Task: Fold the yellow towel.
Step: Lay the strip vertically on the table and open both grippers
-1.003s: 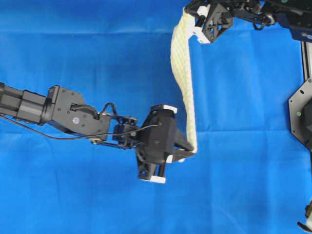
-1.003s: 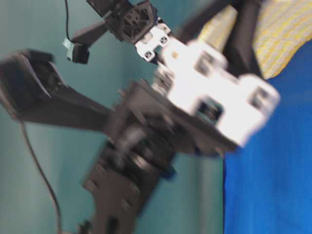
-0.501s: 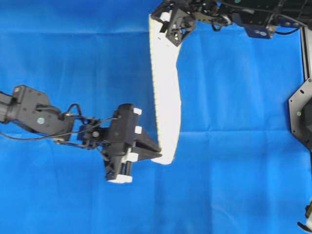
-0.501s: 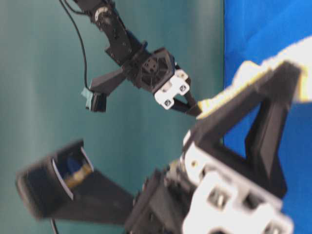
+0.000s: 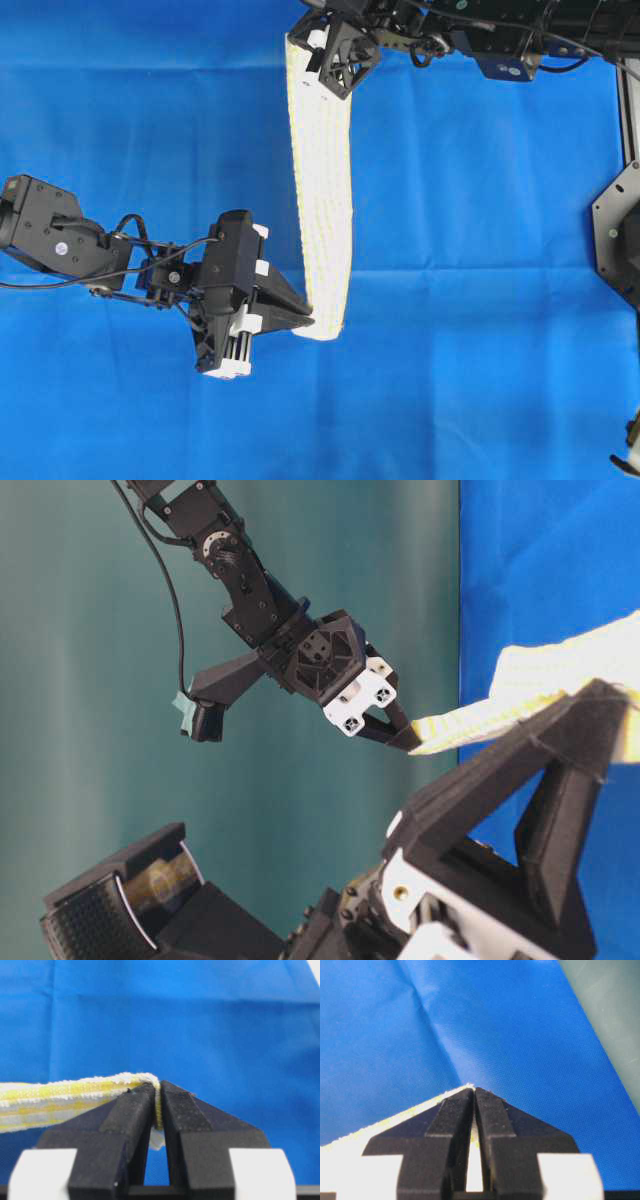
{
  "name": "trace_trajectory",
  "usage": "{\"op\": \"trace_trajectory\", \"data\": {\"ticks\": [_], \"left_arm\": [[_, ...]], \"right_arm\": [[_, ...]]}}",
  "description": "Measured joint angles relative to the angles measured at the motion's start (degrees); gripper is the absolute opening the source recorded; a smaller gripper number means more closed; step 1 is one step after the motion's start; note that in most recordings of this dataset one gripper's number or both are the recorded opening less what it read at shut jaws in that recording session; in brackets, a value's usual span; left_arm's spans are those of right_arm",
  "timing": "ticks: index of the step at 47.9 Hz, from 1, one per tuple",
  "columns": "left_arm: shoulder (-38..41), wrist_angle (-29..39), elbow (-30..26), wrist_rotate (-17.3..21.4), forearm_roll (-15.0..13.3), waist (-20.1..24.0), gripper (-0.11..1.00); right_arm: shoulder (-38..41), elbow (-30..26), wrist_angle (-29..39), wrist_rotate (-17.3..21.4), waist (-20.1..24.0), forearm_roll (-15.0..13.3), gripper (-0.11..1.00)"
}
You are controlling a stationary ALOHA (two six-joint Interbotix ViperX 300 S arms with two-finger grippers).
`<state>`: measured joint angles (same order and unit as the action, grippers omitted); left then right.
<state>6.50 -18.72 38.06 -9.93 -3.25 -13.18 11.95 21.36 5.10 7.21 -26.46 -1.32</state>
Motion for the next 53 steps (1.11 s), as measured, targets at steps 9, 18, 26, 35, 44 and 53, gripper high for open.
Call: {"op": "trace_trajectory", "data": {"ticks": [9,18,26,35,44,53], "left_arm": [[0.0,0.4,0.0,0.0,0.0,-0.4,0.24],[-0.5,2.3,0.0,0.4,0.1,-0.7,0.55],[-4.6,8.3,-0.1,0.8,0.1,0.0,0.54],[-10.3,12.7,0.1,1.3,0.4,2.4,0.54],[-13.0,12.8,1.3,4.5,0.4,6.1,0.54],[-13.3,12.7,1.5,8.0,0.5,9.8,0.56]], "right_arm": [[0.0,-0.1,-0.2,-0.2,0.5,0.0,0.03],[0.1,-0.1,-0.2,-0.3,0.6,0.0,0.4],[-1.3,0.4,-0.1,-0.2,0.6,0.0,0.73],[-7.1,4.2,-0.2,-0.3,1.0,0.0,0.62],[-14.2,10.8,-1.4,-0.3,3.2,0.0,0.63],[-21.1,18.4,-5.1,-0.3,6.3,0.0,0.63]]}}
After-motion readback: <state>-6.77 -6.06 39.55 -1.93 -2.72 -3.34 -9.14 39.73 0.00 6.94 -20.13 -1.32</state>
